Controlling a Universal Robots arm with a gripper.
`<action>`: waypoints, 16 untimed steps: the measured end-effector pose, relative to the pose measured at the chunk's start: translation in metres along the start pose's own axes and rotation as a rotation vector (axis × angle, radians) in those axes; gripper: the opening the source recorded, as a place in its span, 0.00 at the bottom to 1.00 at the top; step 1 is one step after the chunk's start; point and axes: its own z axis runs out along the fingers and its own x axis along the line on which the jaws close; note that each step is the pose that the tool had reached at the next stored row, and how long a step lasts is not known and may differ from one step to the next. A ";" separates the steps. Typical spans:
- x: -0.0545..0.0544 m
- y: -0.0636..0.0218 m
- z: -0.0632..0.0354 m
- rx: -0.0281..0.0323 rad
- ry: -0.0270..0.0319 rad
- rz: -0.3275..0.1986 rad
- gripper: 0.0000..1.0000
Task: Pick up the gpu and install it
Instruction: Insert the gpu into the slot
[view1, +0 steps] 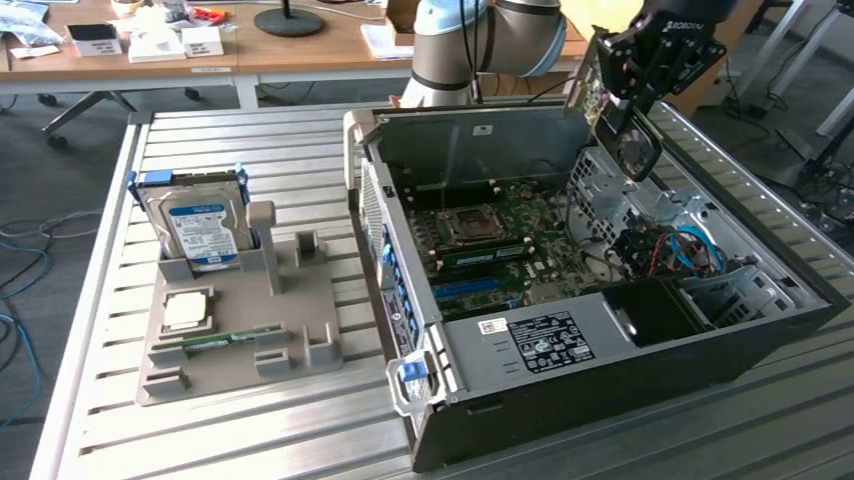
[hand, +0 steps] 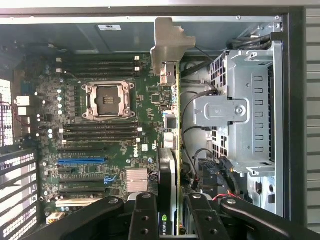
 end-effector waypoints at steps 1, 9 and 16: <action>0.000 0.0000 0.0000 0.0000 0.0000 -0.001 0.27; 0.000 0.0000 0.0001 -0.0015 0.0039 -0.066 0.27; 0.000 0.0000 0.0004 -0.0041 0.0104 -0.176 0.27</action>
